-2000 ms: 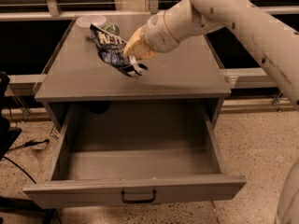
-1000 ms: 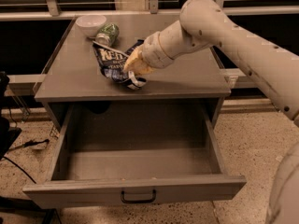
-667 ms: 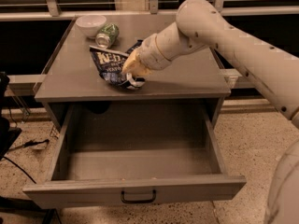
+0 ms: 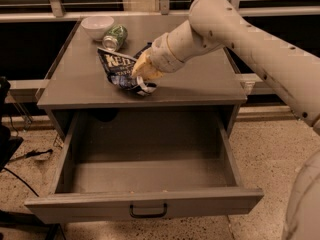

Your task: Pick blue chip bag from top drawer and place on counter

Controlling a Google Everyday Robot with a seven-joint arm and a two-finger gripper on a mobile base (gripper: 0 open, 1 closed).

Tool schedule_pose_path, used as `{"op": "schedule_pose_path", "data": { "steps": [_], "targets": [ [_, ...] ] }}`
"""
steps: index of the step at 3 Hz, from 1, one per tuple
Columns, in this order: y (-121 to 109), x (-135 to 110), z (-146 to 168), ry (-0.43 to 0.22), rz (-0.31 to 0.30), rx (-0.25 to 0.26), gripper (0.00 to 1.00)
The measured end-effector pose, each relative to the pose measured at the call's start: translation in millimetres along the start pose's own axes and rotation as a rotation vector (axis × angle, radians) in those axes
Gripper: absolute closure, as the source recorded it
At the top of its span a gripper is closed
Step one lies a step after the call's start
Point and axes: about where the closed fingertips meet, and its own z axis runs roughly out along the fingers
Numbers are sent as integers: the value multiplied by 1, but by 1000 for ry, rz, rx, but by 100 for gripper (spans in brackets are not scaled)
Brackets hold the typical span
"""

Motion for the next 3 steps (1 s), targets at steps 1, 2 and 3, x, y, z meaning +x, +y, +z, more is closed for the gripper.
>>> {"op": "schedule_pose_path", "data": {
  "steps": [1,2,3],
  "targets": [
    [-9,4,-10,6,-36,-51,35],
    [-18,7,-17,16,-101,-146,4],
    [-23,8,-17,22,-147,-206,0]
  ]
}}
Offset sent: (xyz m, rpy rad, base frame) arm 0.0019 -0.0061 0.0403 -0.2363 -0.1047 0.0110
